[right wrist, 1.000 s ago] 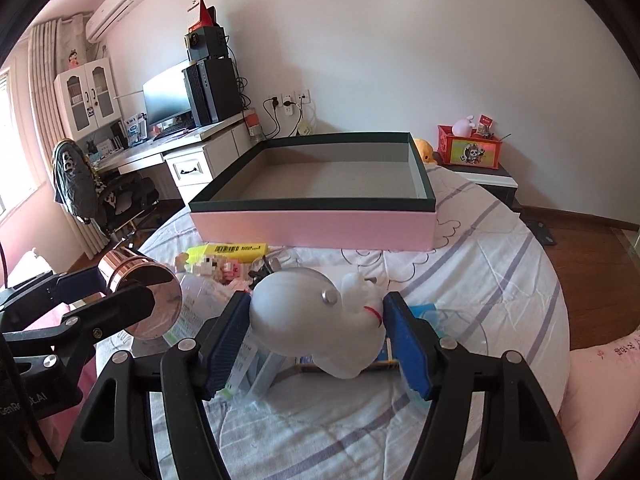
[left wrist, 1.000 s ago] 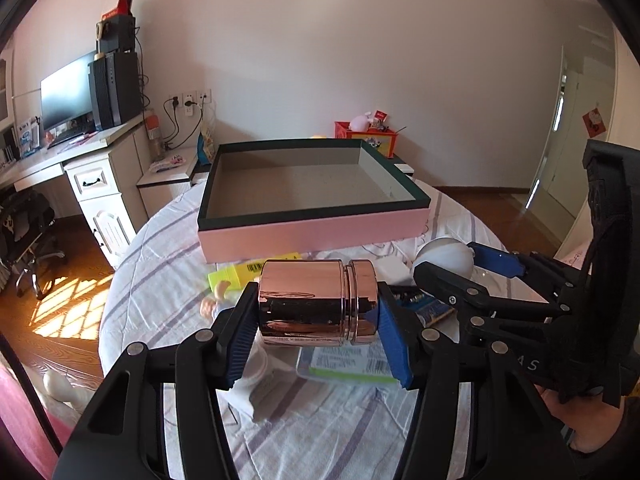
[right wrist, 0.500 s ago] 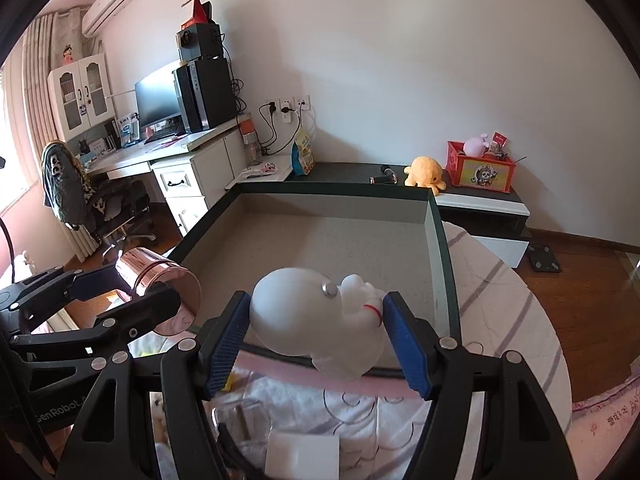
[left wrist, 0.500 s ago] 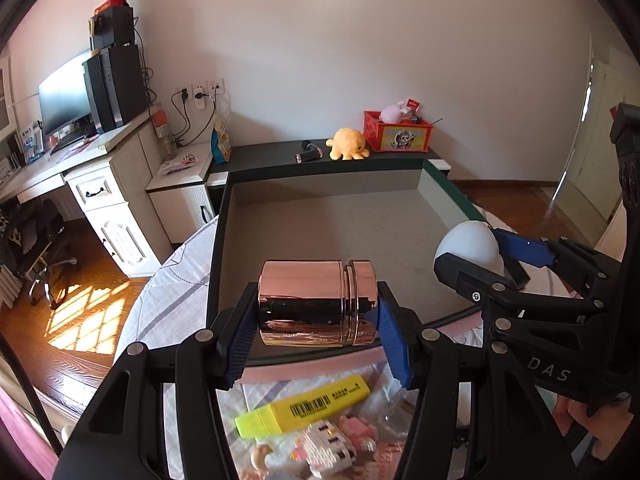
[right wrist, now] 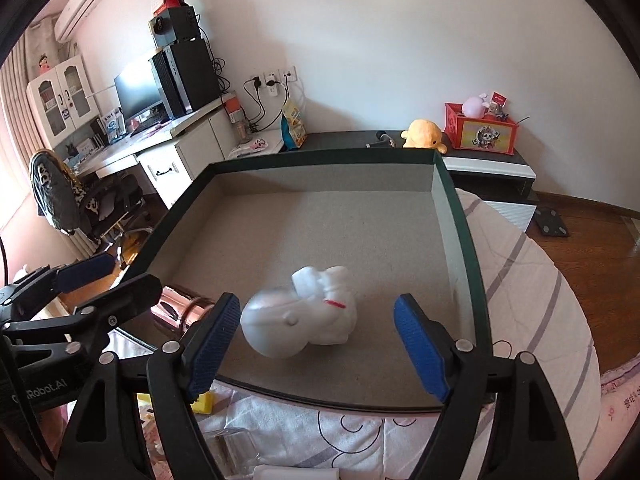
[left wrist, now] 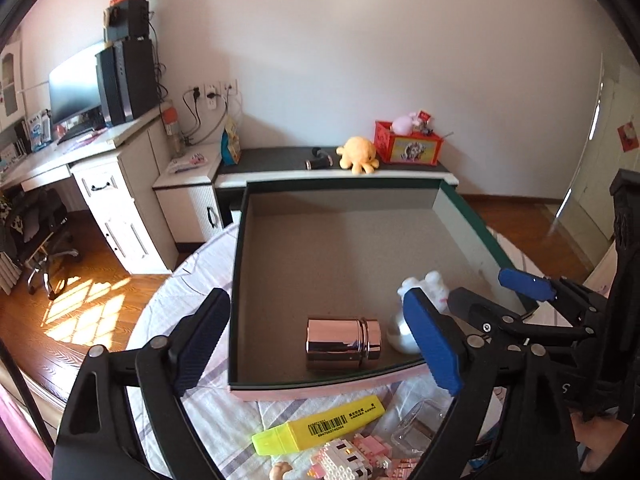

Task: Organize rigid objects
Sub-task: 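Carry the canister with the left tool into the pink box while the right tool drops the white toy in, then move both open tools back toward the remaining items on the table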

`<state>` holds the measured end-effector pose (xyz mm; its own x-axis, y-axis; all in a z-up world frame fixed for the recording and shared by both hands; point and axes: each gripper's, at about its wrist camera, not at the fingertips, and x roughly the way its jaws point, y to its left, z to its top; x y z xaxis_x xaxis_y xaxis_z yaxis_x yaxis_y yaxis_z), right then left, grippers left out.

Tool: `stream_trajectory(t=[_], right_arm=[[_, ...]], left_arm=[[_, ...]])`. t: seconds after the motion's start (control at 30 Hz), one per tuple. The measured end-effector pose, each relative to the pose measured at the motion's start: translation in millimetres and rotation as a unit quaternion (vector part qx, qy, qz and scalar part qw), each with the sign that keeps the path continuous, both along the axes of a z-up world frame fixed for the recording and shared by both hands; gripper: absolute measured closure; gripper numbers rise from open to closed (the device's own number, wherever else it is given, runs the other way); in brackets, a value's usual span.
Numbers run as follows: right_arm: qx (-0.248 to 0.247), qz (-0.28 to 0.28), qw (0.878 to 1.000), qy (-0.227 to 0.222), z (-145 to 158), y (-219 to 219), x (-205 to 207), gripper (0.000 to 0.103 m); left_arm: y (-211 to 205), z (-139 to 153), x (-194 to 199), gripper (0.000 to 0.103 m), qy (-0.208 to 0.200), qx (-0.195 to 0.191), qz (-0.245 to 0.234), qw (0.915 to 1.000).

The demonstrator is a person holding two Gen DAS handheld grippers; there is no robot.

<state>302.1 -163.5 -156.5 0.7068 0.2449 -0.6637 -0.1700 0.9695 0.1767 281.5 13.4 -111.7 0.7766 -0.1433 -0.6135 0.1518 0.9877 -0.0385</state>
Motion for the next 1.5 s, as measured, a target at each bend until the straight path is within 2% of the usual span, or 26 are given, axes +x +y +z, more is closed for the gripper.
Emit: stream_trajectory(t=[0.07, 0.13, 0.23, 0.37, 0.47, 0.7, 1.1, 1.5], right_arm=[[0.015, 0.003, 1.000, -0.016, 11.2, -3.4, -14.8, 0.020], [0.018, 0.002, 0.999, -0.037, 24.1, -4.0, -33.1, 0.018], [0.018, 0.005, 0.997, -0.069, 40.7, -3.3, -69.8, 0.017], [0.001, -0.012, 0.994, -0.108, 56.8, -0.5, -122.3, 0.017], [-0.027, -0.032, 0.989, -0.141, 66.7, 3.4, -161.2, 0.017], [-0.044, -0.045, 0.983, -0.170, 75.5, 6.5, -231.8, 0.017], [-0.053, -0.062, 0.980, -0.181, 84.5, 6.1, -277.1, 0.016], [-0.057, -0.064, 0.980, -0.180, 83.9, 7.7, -286.3, 0.016]], left_arm=[[5.8, 13.3, -22.7, 0.007, -0.033, 0.006, 0.015, 0.9993], [9.7, 23.6, -46.7, 0.000, -0.065, 0.012, 0.027, 0.9974], [11.5, 32.0, -89.6, 0.000, -0.107, 0.029, 0.044, 0.9928], [8.3, 37.2, -145.4, 0.000, -0.139, 0.042, 0.059, 0.9877], [4.7, 39.5, -179.8, 0.000, -0.145, 0.044, 0.059, 0.9866], [1.4, 44.0, -237.1, 0.000, -0.152, 0.030, 0.055, 0.9865], [-0.9, 49.2, -270.6, 0.000, -0.159, 0.027, 0.040, 0.9861], [-2.3, 48.7, -274.2, 0.000, -0.156, 0.024, 0.038, 0.9868]])
